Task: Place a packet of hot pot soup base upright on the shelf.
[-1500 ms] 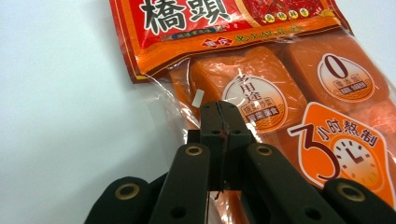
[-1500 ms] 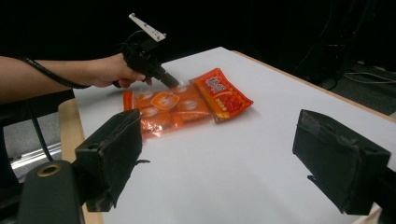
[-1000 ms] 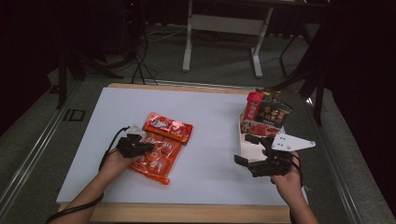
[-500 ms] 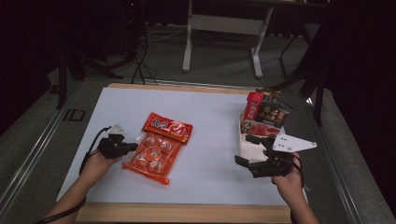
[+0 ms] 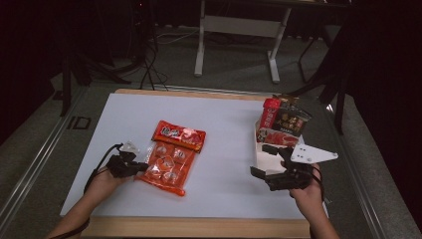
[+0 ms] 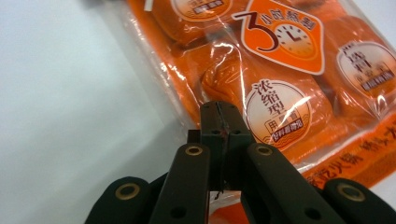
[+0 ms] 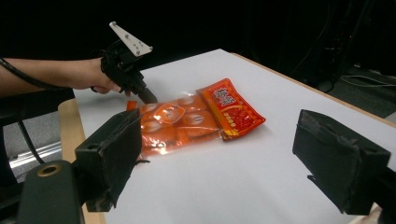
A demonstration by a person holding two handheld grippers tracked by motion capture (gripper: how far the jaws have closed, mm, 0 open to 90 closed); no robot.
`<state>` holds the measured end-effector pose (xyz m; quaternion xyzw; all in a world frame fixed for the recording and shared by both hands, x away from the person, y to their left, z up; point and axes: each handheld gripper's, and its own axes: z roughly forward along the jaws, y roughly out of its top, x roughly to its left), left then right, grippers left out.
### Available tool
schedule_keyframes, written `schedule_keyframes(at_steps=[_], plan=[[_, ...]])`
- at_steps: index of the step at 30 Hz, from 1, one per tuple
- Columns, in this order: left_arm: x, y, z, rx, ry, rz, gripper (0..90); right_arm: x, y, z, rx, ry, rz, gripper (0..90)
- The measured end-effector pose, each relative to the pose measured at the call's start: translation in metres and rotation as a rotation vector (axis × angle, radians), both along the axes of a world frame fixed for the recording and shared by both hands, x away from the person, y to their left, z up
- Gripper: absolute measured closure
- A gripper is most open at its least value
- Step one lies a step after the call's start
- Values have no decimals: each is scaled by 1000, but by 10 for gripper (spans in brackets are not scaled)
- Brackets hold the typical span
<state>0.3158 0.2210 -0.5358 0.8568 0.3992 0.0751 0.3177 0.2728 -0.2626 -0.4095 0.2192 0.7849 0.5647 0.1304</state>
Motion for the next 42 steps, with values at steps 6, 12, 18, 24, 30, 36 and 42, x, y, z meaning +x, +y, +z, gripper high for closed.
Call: schedule_keyframes(at_steps=[6,12,18,24,30,36,42], plan=[[-4,-24,-1,-44,15,-42,900,-1,0,-1,-1,-1,2,156],[-6,-50,-3,-89,30,-93,900,-1,-3,0,3,-4,-4,156],[6,-53,-2,-76,-2,-51,900,-1,-1,-2,1,1,2,155],[28,-42,-1,-86,-30,55,900,-1,-3,-2,5,6,0,156],[40,-45,-5,-89,-35,69,900,-1,-3,-2,1,1,-5,156],[44,-52,-6,-86,-33,65,900,-2,-4,-3,-1,-2,-1,158],[46,-56,-6,-76,-29,56,900,-2,-4,-3,0,-4,-2,157]])
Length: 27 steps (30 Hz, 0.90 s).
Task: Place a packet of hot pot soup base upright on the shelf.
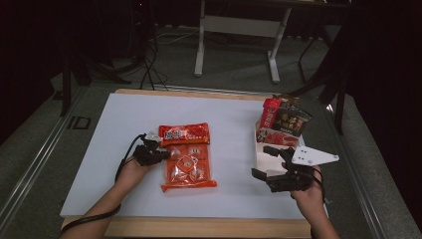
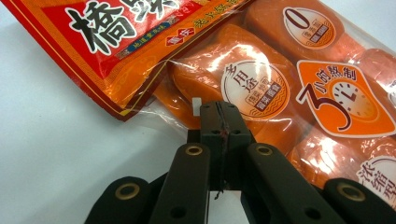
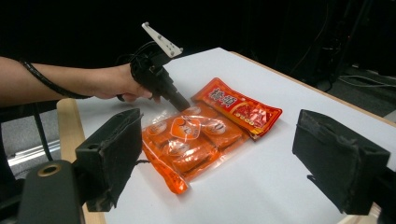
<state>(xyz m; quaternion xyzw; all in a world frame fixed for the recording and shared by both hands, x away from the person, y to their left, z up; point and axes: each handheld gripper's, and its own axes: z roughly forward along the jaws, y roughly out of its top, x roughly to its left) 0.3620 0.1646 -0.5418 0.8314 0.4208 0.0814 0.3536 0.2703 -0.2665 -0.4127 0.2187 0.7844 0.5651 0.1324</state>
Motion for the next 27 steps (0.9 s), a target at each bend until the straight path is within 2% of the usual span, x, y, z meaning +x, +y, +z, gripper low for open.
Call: schedule_keyframes(at_steps=[2,5,12,21,24,27], plan=[[0,-2,0,3,-3,-5,900,0,0,0,2,0,2,157],[2,-14,0,5,-5,-18,900,-1,0,0,4,-1,0,157],[4,-38,1,5,-6,-76,900,-1,-3,-1,6,-5,4,158],[2,-63,1,-18,5,-124,900,-1,-3,-1,6,-6,4,162],[2,-69,1,-13,3,-141,900,-1,-3,-2,7,-5,5,175],[3,-66,2,-20,5,-154,900,-1,-3,-2,12,-6,7,176]])
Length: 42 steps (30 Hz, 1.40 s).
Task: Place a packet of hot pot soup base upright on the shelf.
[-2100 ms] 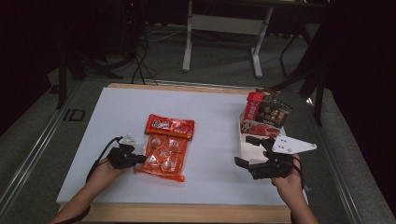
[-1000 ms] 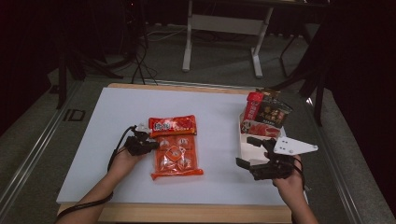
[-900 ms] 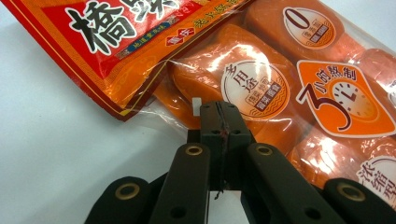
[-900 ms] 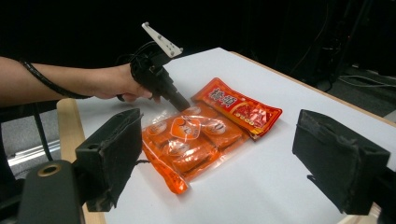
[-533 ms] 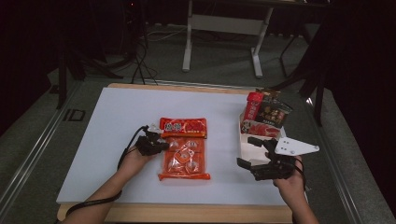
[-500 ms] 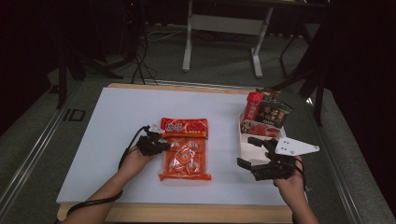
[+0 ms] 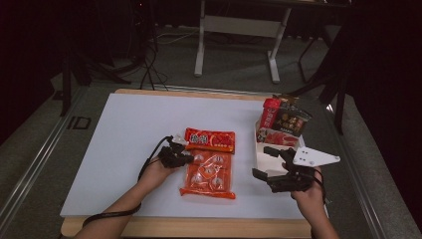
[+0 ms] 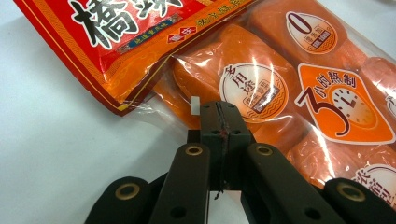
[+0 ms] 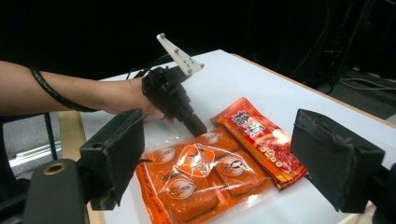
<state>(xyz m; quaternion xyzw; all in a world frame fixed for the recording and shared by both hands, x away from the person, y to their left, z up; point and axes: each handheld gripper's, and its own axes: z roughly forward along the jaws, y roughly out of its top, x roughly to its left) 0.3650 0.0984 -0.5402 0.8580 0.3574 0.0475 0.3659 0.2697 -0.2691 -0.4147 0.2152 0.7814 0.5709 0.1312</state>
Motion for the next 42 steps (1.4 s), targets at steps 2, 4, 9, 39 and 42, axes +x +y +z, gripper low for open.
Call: schedule_keyframes(at_steps=[2,4,9,39,42], plan=[[0,3,1,-24,5,7,898,0,0,0,2,3,-7,176],[-1,7,5,-37,-6,14,849,0,-1,1,5,3,-14,166],[0,17,16,-99,-21,33,671,-1,-4,2,8,-37,-55,141],[65,34,1,-160,0,156,388,-11,13,-8,-72,-54,-71,100],[71,32,-3,-149,13,149,412,-10,13,-9,-81,-48,-73,117]])
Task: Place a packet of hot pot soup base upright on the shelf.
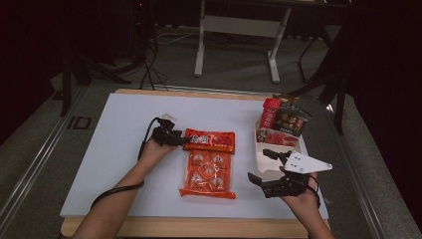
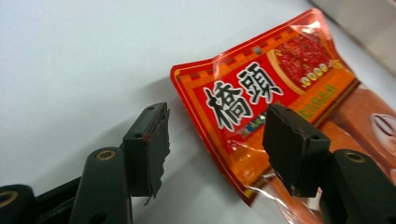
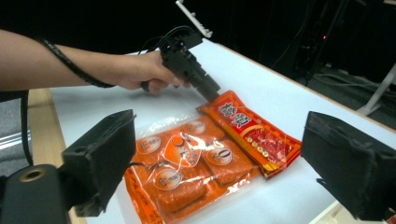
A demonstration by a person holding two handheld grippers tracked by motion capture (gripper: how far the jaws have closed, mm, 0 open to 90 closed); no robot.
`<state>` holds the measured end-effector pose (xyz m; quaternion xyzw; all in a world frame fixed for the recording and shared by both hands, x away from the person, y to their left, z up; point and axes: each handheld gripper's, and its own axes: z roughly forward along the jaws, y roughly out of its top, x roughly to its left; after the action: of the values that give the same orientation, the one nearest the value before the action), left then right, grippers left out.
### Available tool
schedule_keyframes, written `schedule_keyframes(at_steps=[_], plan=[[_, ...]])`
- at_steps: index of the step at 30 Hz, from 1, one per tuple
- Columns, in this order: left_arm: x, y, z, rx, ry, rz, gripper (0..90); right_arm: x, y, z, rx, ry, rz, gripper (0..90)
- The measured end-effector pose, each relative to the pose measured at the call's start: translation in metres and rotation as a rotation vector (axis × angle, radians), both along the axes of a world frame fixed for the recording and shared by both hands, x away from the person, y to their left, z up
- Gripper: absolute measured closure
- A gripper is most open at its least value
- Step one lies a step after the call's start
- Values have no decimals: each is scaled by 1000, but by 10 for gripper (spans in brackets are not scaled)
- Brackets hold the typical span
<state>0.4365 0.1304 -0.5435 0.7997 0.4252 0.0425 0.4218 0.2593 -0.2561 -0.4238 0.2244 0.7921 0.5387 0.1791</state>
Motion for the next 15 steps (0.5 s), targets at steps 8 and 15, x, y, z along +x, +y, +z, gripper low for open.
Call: schedule_keyframes(at_steps=[8,15], plan=[[7,-8,-8,12,29,-35,524,1,0,-2,-3,13,1,122],[11,-19,-7,1,66,-70,590,2,1,-3,-4,19,4,129]])
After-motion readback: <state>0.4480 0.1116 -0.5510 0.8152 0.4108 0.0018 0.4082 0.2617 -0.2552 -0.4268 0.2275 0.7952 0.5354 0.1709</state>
